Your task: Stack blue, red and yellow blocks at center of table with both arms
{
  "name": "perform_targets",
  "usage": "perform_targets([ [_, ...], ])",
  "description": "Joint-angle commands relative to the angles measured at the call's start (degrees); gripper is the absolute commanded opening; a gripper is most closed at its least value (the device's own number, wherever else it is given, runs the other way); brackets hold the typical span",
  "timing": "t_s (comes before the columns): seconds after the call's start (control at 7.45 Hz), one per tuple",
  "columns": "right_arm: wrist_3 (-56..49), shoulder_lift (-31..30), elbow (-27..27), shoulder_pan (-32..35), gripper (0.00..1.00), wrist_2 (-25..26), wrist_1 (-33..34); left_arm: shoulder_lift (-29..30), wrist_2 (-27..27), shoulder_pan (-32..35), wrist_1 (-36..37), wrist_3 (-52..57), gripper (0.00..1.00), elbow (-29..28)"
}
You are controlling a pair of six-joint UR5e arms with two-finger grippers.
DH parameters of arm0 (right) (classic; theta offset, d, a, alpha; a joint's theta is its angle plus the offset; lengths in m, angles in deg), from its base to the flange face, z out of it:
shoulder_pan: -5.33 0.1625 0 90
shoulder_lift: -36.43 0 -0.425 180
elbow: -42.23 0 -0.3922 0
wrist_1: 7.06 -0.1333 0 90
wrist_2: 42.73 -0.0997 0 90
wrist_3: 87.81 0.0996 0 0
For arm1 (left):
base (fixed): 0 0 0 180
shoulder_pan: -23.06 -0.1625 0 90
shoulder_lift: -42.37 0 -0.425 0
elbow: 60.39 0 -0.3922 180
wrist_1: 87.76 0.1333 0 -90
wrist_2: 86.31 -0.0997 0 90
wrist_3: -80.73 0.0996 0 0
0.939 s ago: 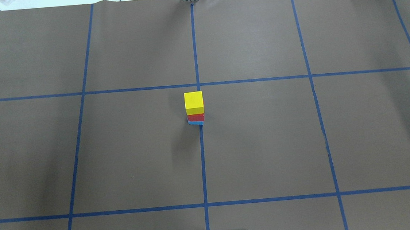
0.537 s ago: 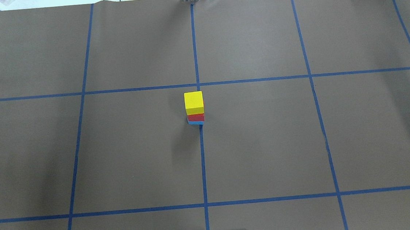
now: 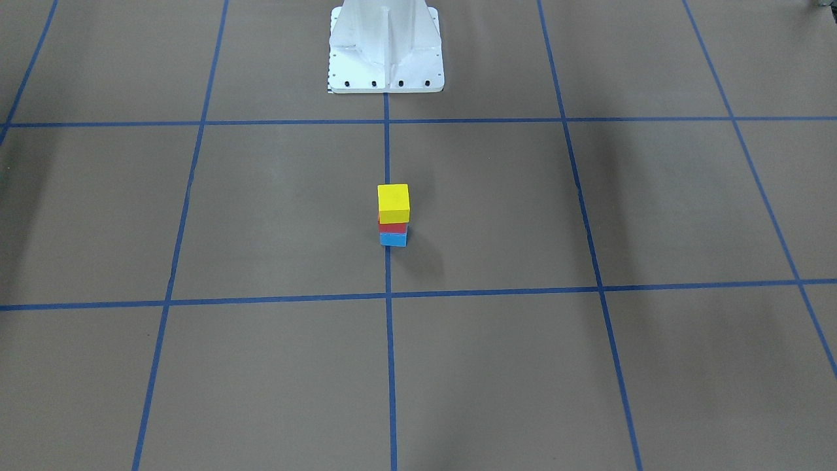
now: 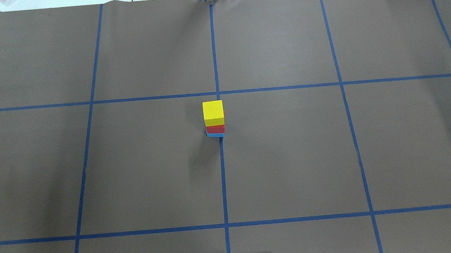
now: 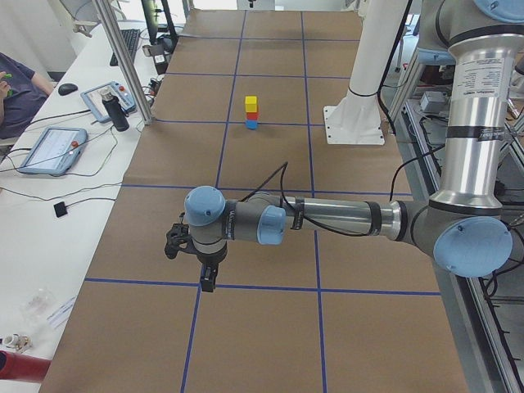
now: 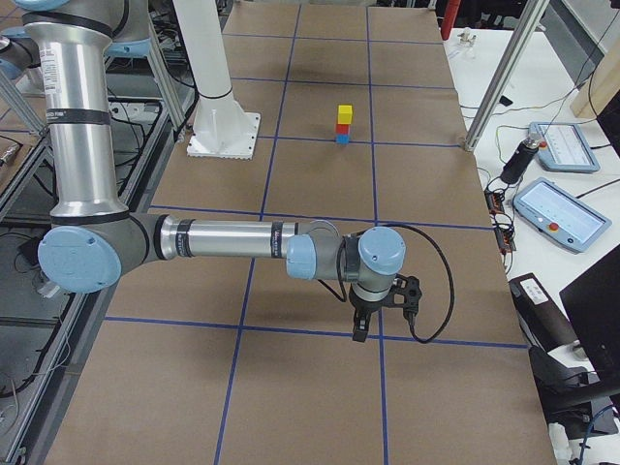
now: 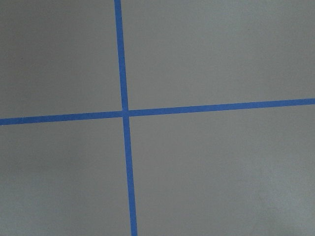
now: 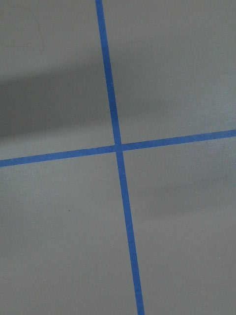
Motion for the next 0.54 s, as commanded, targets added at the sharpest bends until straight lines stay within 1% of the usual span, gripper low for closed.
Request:
perform_targets([
  [0.0, 0.06, 0.04, -0.08, 0.3, 0.99, -0.17, -0.03, 0.04, -0.03, 0.0, 0.0, 0.03, 1.0, -0.09],
  [0.4, -0.03, 0.04, -0.08, 0.39, 0.99, -0.17, -0.03, 0.04, -0.03, 0.0, 0.0, 0.03, 1.0, -0.36],
])
